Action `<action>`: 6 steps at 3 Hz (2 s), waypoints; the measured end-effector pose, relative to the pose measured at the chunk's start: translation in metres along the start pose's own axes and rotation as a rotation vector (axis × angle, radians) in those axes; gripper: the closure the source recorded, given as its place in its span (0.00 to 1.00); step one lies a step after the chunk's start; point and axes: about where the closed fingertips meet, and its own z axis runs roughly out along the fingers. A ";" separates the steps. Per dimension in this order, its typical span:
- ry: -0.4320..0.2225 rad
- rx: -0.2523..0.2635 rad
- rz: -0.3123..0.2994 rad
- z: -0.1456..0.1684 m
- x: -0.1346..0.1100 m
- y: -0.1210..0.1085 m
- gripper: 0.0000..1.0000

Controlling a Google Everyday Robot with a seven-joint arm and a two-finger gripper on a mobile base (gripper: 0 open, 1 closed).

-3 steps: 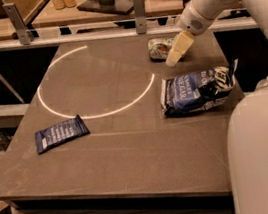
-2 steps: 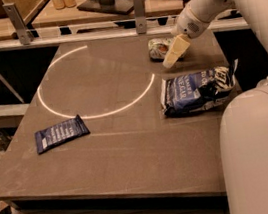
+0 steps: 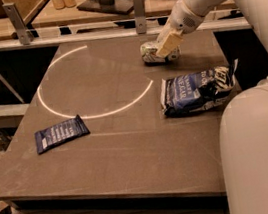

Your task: Move 7up can near rxbar blueberry

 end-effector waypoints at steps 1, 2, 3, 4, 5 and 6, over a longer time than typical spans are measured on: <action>-0.063 -0.066 -0.098 -0.005 -0.038 0.032 0.87; -0.066 -0.070 -0.102 -0.001 -0.040 0.033 1.00; -0.066 -0.070 -0.102 -0.001 -0.040 0.033 1.00; -0.073 -0.100 -0.146 0.000 -0.056 0.050 1.00; -0.085 -0.113 -0.174 0.006 -0.078 0.075 1.00; -0.090 -0.142 -0.185 0.024 -0.093 0.109 1.00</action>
Offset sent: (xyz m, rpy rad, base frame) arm -0.0225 0.0321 0.0185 0.0348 -0.0142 0.1110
